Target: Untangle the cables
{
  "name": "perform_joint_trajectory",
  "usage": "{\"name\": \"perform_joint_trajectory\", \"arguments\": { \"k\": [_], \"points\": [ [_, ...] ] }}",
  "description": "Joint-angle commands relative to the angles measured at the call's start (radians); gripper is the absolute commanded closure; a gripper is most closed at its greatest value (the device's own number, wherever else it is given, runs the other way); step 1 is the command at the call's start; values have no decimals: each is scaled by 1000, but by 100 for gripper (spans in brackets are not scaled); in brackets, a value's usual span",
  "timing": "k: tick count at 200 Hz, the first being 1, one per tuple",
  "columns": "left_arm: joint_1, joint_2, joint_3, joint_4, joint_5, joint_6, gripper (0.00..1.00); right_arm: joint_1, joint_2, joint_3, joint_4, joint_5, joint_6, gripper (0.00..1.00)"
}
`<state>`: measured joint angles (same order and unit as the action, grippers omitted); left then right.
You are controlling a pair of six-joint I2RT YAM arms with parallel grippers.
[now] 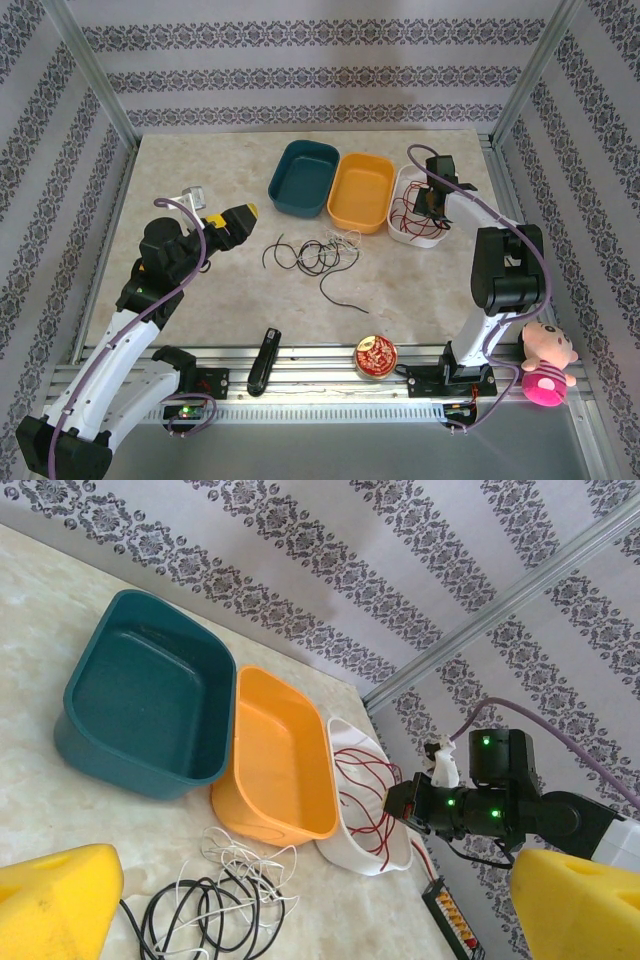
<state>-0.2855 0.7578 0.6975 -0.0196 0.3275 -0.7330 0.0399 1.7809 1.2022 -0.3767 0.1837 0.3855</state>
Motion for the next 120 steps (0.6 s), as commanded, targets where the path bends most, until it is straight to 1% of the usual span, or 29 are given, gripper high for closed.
{"name": "perform_joint_trajectory", "arguments": {
  "k": [1,66,105,120],
  "points": [
    [14,-8,-13,-6,-13,19,1,-16,16,16,2,40,37,100],
    [13,-1,-19,9,-7,15,1,-20,69,100,-21,34,68,100],
    [13,-1,-15,6,-10,19,1,-20,68,86,-24,19,74,91],
    [13,-1,-13,-1,-13,24,1,-20,52,68,-24,21,73,82]
  ]
}}
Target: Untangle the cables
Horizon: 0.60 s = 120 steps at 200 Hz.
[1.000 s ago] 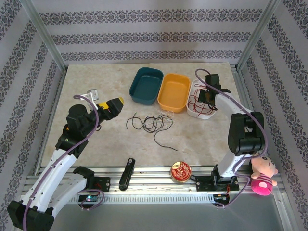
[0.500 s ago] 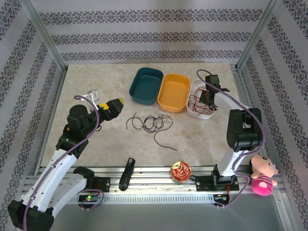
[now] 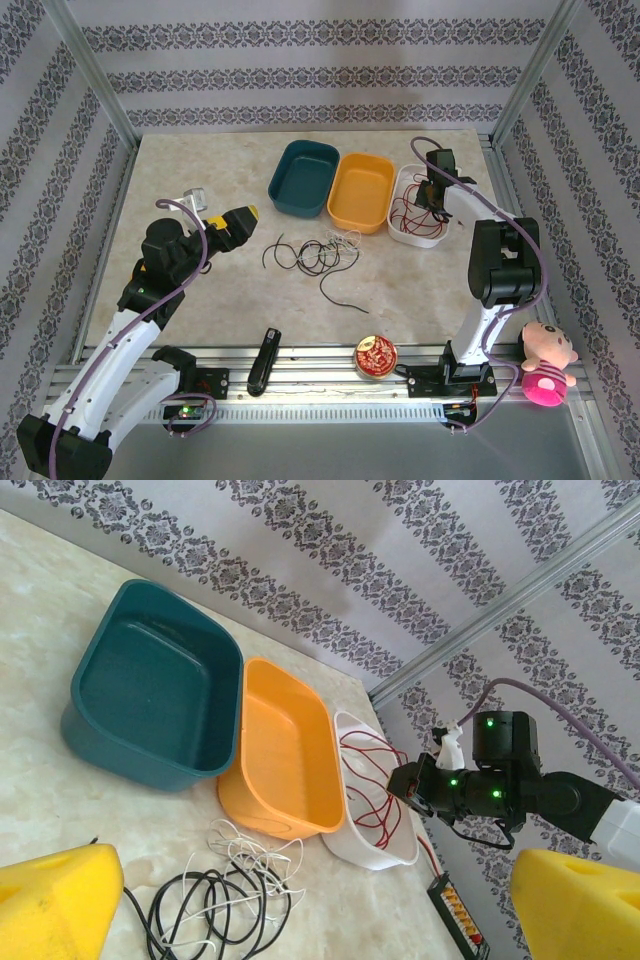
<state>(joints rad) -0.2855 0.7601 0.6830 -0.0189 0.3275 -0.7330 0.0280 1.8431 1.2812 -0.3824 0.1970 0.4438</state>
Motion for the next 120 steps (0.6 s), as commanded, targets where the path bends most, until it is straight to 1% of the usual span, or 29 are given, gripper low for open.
{"name": "perform_joint_trajectory", "arguments": {
  "k": [1,21,41,70,96,120],
  "points": [
    [13,-4,2,-2,-14,25,1,-8,-11,-12,-17,7,15,82],
    [13,-1,3,-8,-19,29,1,-8,-46,-40,-16,6,10,70],
    [13,5,5,-14,-18,31,1,-8,-94,-62,-19,11,2,64],
    [14,30,23,-59,-26,39,1,-9,-179,-81,-43,17,-10,60],
    [13,61,52,-137,-53,65,1,-4,-276,-105,-65,-3,-22,59],
    [14,91,77,-214,-76,95,1,29,-373,-126,-85,-32,-40,59]
  ]
}}
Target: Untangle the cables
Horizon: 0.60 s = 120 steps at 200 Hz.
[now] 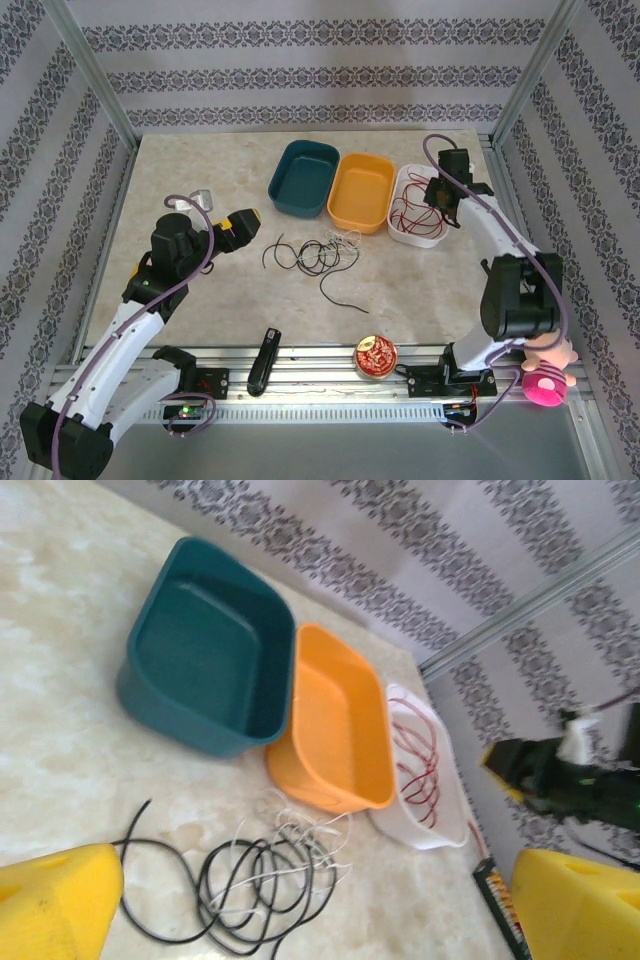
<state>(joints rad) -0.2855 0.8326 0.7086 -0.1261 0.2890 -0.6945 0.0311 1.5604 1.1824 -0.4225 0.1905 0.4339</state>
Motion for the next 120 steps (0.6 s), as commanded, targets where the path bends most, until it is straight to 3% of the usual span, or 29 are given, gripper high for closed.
{"name": "perform_joint_trajectory", "arguments": {
  "k": [1,54,100,120],
  "points": [
    [14,19,52,-110,-39,57,1,28,-94,-27,-47,-26,-30,59],
    [5,121,54,-193,-54,68,1,253,-246,-98,-68,-21,-13,58],
    [-61,261,10,-101,-19,51,0,481,-252,-138,-57,16,91,60],
    [-88,333,9,-46,-3,68,6,543,-213,-135,-40,-7,124,60]
  ]
}}
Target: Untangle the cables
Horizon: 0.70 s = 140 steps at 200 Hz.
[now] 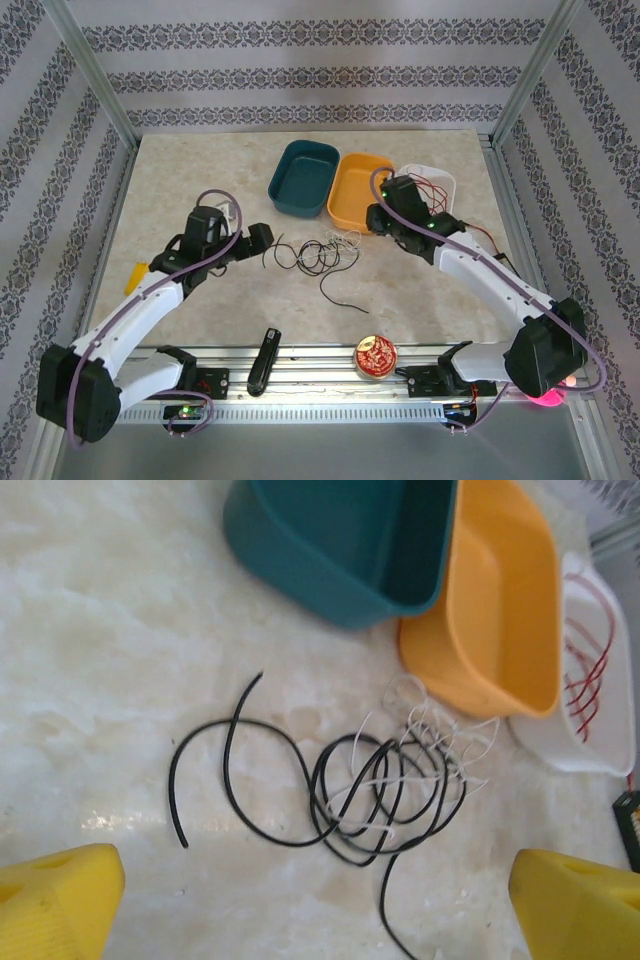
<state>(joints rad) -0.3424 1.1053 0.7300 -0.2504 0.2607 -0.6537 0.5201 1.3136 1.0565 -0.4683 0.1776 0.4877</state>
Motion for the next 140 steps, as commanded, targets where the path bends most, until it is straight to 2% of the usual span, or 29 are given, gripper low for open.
{"name": "perform_joint_trajectory", "arguments": {
  "k": [1,34,94,140],
  "points": [
    [-32,66,-12,80,26,28,7,57,36,-8,6,3,71,61],
    [-43,213,6,199,73,35,14,136,161,67,-23,-27,53,63],
    [-46,457,82,406,215,39,42,150,350,190,-69,-72,-44,63],
    [-50,588,123,505,306,1,48,146,447,267,-126,-57,-112,63]
  ]
}}
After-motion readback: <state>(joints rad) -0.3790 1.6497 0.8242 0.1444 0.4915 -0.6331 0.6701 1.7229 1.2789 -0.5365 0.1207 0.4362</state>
